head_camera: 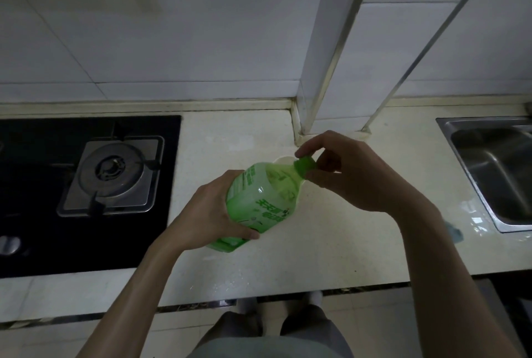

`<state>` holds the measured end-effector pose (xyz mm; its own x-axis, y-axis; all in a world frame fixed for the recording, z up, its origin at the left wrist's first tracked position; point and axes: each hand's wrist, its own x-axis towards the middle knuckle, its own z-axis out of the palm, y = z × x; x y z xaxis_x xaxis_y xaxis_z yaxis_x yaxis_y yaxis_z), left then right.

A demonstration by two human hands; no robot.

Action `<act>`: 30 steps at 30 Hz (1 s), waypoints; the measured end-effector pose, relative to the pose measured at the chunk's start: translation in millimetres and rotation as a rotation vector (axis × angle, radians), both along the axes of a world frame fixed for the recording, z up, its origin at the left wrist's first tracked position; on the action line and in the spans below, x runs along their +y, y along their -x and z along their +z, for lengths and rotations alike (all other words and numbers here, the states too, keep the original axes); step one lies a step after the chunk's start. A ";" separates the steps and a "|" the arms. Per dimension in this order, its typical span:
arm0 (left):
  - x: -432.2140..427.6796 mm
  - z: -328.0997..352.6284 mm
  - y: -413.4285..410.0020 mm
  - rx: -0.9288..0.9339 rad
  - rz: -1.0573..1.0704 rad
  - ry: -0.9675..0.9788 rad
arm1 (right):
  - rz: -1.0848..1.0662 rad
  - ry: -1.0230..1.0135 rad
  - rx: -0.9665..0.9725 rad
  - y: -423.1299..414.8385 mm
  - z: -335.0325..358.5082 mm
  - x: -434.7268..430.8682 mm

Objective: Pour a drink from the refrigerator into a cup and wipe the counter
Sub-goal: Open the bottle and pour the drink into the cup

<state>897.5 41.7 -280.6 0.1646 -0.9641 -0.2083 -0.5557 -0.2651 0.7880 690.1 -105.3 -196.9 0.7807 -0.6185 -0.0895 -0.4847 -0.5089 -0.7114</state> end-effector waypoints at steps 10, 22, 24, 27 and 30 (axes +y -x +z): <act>-4.3 -8.4 2.9 -0.011 -0.047 -0.051 | 0.030 -0.080 -0.108 15.1 -25.6 -4.8; -8.5 -17.1 -3.2 0.014 0.034 -0.149 | -0.300 -0.043 -0.170 25.7 -54.9 -17.5; -10.9 -18.3 -5.9 0.010 0.058 -0.171 | -0.385 -0.070 -0.130 27.5 -65.3 -18.2; -15.3 -20.3 -10.7 0.001 0.078 -0.196 | -0.452 -0.120 -0.077 31.5 -83.5 -16.6; -19.6 -20.6 -13.4 -0.018 0.093 -0.210 | -0.482 -0.183 -0.033 35.9 -101.2 -12.5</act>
<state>910.8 22.1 -301.3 0.2563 -0.8803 -0.3993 -0.5347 -0.4732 0.7001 654.2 -117.8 -298.1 0.4147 -0.8853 -0.2101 -0.6095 -0.0988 -0.7866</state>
